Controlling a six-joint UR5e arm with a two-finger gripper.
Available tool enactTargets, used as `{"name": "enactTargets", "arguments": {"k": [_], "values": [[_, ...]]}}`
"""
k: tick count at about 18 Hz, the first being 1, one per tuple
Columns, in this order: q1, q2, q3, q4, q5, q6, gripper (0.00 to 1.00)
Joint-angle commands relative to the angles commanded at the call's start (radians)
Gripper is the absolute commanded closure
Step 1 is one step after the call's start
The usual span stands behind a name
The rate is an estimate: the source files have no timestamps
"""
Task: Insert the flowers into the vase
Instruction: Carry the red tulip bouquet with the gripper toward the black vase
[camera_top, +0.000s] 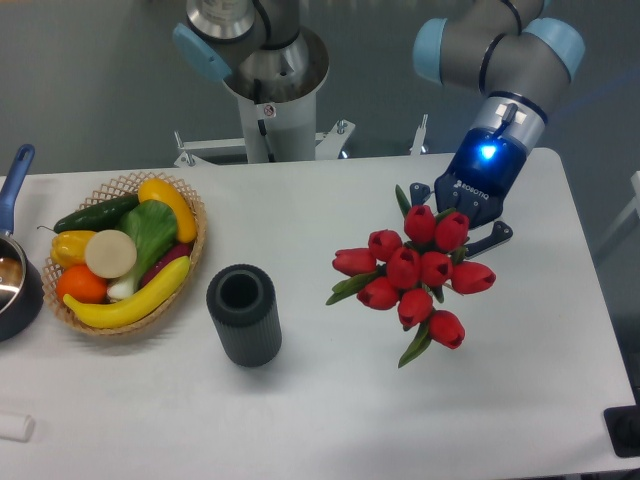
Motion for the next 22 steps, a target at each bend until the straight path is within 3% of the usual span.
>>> {"name": "enactTargets", "arguments": {"k": [13, 18, 22], "values": [[-0.063, -0.005, -0.003, 0.017, -0.002, 0.035, 0.87], [-0.133, -0.002, 0.002, 0.021, -0.003, 0.049, 0.87], [-0.149, 0.006, -0.020, 0.021, -0.109, 0.052, 0.87]]}}
